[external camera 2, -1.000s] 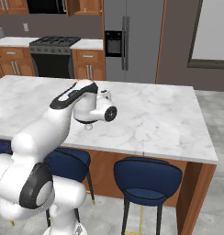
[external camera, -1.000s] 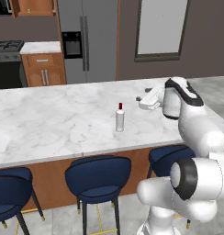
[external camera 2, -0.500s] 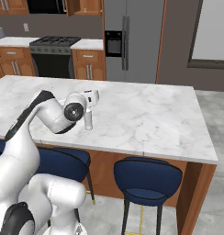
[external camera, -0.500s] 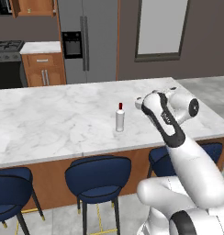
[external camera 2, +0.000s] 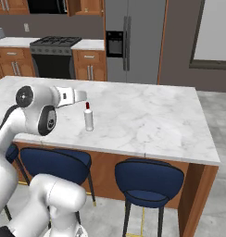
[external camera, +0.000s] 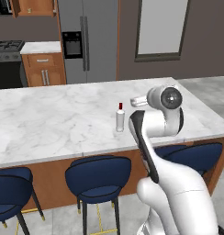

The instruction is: Get the candle and the liquor from the cabinet and move them to the dining counter.

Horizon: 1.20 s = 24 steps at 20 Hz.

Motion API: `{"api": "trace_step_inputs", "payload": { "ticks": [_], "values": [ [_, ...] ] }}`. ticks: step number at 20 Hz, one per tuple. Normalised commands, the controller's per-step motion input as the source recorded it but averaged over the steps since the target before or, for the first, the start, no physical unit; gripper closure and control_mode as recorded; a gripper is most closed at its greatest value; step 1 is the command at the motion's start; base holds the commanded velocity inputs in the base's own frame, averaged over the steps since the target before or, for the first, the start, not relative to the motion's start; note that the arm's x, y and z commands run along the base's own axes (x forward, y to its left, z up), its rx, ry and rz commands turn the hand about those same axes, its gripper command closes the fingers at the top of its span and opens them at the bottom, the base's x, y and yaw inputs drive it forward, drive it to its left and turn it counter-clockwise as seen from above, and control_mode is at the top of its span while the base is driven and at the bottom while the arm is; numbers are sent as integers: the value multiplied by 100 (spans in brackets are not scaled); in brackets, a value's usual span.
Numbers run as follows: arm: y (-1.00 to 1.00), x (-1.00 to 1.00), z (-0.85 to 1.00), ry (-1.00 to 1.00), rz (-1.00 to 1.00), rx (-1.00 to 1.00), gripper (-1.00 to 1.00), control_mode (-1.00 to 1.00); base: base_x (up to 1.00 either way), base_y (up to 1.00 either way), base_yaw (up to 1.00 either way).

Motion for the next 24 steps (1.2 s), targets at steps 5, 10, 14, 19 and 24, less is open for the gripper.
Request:
{"api": "trace_step_inputs", "payload": {
  "ticks": [5, 10, 14, 19, 24],
  "values": [
    [0, -45, 71, 30, -27, -7, -100, -100, 0, 0, 0],
    [-7, -55, 38, 22, -19, -8, -100, -100, 0, 0, 0],
    [0, -81, -13, -15, 0, -2, -100, -100, 0, 0, 0],
    [-1, -100, -23, -34, 2, 11, -100, -100, 0, 0, 0],
    [0, -75, 11, -17, 2, 21, -100, -100, 0, 0, 0]
  ]
}}
